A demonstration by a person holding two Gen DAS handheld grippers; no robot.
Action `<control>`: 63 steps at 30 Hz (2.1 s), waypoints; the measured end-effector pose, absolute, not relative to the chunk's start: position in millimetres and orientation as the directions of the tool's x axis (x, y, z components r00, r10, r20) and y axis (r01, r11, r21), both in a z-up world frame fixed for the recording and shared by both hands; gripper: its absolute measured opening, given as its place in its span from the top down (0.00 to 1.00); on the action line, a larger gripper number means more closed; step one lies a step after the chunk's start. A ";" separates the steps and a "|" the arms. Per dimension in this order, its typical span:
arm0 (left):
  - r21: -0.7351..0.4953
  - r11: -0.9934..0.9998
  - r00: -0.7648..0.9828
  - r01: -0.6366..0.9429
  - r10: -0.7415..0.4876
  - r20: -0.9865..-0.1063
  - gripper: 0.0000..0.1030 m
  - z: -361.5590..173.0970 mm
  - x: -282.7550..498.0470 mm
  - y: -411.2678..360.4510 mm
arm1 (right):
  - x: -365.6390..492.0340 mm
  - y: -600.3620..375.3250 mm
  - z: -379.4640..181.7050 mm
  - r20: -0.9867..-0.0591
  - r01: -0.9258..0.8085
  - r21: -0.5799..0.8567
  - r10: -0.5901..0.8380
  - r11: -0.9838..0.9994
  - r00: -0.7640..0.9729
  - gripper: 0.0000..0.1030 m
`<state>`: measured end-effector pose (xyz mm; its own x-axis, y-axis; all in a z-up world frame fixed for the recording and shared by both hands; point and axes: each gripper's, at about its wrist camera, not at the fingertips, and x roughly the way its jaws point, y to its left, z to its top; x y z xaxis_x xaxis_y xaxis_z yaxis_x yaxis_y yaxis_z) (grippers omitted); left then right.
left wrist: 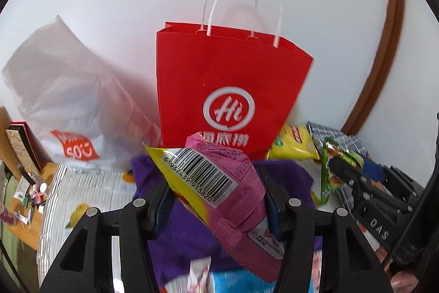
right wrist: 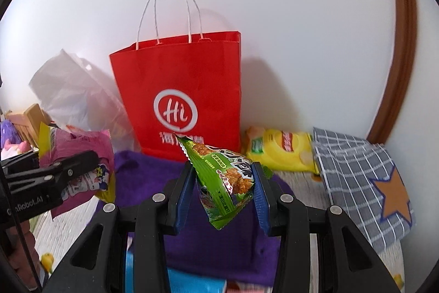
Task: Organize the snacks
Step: 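Lift and carry both held snacks over the purple towel with both grippers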
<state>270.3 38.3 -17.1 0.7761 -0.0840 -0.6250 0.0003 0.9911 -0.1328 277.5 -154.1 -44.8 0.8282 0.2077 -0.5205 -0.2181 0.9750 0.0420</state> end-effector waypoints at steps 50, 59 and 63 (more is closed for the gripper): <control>-0.157 0.984 0.682 -0.085 -0.057 -0.729 0.48 -67.8 320.9 79.5 | 343.6 -199.1 -95.8 -0.640 -0.132 0.041 0.127 0.990 0.758 0.60; -0.146 0.985 0.675 -0.089 -0.048 -0.736 0.48 -69.5 322.8 79.7 | 344.9 -196.2 -97.8 -0.648 -0.144 0.034 0.132 0.989 0.750 0.60; -0.141 0.986 0.670 -0.090 -0.044 -0.741 0.48 -70.7 324.5 79.4 | 346.1 -191.5 -101.4 -0.657 -0.157 0.026 0.135 0.987 0.742 0.60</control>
<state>324.5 79.4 -70.7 0.6700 -0.0443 -0.7410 -0.0904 0.9859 -0.1407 346.1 -191.5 -101.4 0.7421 0.1350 -0.6566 -0.1567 0.9873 0.0259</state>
